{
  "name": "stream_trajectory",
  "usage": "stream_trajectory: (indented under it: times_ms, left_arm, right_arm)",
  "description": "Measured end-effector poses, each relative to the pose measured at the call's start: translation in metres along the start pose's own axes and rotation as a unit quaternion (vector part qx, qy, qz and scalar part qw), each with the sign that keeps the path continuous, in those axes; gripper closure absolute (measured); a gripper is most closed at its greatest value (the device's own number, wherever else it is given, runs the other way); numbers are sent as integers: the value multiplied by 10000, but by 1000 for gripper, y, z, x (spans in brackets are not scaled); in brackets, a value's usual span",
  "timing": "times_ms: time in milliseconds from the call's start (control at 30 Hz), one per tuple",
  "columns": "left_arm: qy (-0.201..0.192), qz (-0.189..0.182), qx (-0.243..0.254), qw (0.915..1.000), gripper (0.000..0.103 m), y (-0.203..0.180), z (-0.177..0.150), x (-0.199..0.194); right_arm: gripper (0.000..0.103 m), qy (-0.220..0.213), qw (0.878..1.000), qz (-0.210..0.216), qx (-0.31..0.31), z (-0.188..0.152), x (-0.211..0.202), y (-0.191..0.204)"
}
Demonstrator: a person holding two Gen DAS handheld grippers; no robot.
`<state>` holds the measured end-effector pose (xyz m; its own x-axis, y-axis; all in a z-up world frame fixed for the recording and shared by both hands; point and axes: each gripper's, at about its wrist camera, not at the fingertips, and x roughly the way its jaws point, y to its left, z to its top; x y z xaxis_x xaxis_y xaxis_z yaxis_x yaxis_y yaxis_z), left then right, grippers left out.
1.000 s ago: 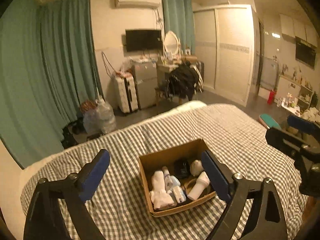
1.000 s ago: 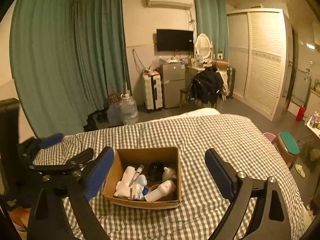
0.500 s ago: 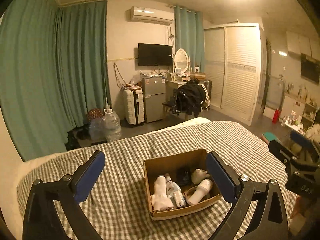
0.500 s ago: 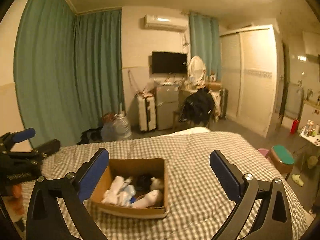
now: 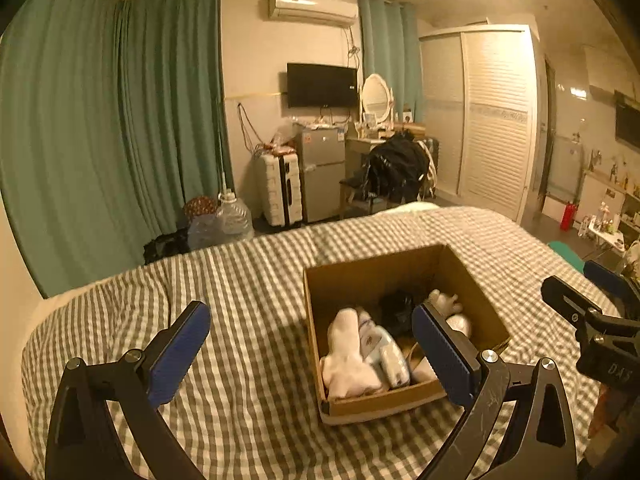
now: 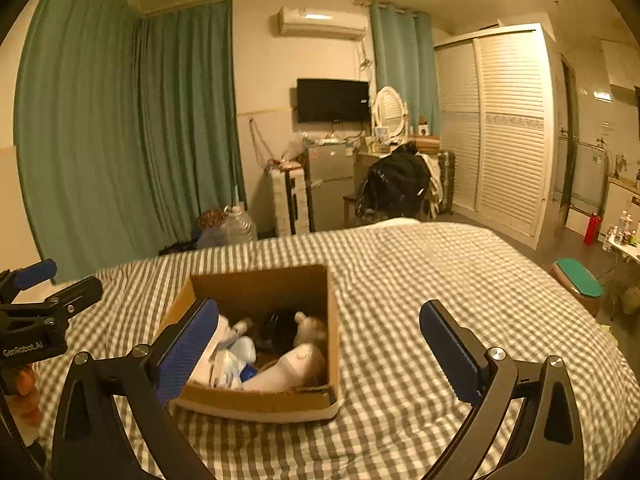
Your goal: Organize objects
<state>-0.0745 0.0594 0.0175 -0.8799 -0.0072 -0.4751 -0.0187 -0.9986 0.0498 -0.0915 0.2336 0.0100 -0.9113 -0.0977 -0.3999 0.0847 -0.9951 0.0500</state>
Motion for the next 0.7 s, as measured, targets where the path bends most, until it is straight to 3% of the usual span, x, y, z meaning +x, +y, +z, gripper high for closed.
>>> stream_trajectory:
  times_ms: [233, 467, 700]
  left_arm:
    - [39, -10, -56, 10000, 0, 3, -9, -2]
    - [44, 44, -10, 10000, 0, 4, -8, -5]
    - [71, 144, -16, 9999, 0, 5, -10, -3]
  right_arm:
    - [2, 69, 9997, 31, -248, -12, 8, 18]
    - [2, 9, 9999, -7, 158, -9, -4, 4]
    - [2, 22, 9999, -134, 38, -9, -6, 8]
